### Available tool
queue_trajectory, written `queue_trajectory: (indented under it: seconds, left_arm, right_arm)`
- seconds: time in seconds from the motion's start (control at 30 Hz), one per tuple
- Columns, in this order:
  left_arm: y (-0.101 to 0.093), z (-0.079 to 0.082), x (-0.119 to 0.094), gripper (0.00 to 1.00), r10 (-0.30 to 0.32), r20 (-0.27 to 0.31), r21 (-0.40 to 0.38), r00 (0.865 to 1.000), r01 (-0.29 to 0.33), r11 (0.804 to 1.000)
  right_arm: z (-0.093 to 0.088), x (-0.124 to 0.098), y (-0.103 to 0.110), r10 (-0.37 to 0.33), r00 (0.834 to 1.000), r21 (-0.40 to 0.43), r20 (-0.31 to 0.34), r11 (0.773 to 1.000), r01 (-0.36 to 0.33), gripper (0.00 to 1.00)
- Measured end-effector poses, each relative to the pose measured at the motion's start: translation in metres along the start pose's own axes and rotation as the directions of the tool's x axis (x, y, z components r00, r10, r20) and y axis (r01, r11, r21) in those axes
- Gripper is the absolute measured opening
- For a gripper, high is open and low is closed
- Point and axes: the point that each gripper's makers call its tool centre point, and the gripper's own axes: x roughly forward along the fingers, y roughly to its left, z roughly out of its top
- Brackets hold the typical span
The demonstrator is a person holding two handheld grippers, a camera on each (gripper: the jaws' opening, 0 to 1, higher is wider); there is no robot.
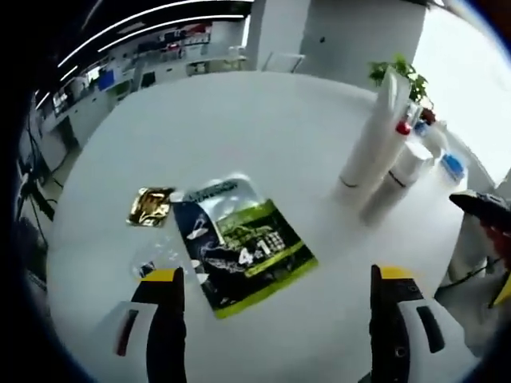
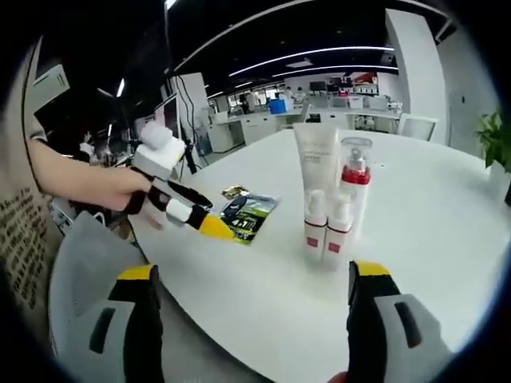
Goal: Arrange the skincare products in the storage area until every visible bottle or jar stands upright without overlapping.
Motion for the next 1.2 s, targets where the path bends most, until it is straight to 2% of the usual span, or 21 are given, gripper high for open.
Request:
queue_trajectory:
  seconds: [0.33, 0.73, 0.77, 0.93, 1.0, 1.2]
  left_arm:
    - [0.013, 0.008, 0.030, 0.93, 0.084, -0.030, -0.078, 0.996, -0.086, 0.993]
    - [0.028, 0.006, 0.048, 0.91, 0.143, -0.069, -0.069, 0.987, -0.147, 0.987]
    - [0.031, 0.009, 0.048, 0.91, 0.155, -0.054, -0.050, 0.986, -0.158, 0.986]
    - [0.032, 0.008, 0.048, 0.86, 0.160, -0.066, -0.031, 0.985, -0.162, 0.986]
    - [0.038, 0.004, 0.045, 0.82, 0.184, -0.080, 0.026, 0.980, -0.182, 0.983]
    - [0.033, 0.006, 0.043, 0.78, 0.163, -0.058, 0.031, 0.985, -0.162, 0.986]
  right_arm:
    - [0.000, -0.002, -0.012, -0.050, 0.999, 0.037, 0.013, 0.998, 0.049, 0.98]
    - [-0.003, -0.001, -0.012, -0.066, 0.998, 0.039, -0.007, 0.997, 0.066, 0.97]
    - [-0.003, -0.001, -0.013, -0.069, 0.998, 0.040, -0.007, 0.997, 0.069, 0.97]
    - [-0.003, -0.001, -0.013, -0.075, 0.997, 0.046, -0.006, 0.996, 0.075, 0.97]
    - [-0.003, -0.001, -0.014, -0.078, 0.997, 0.048, -0.007, 0.996, 0.078, 0.97]
    - [-0.002, -0.002, -0.014, -0.083, 0.997, 0.053, -0.006, 0.995, 0.083, 0.97]
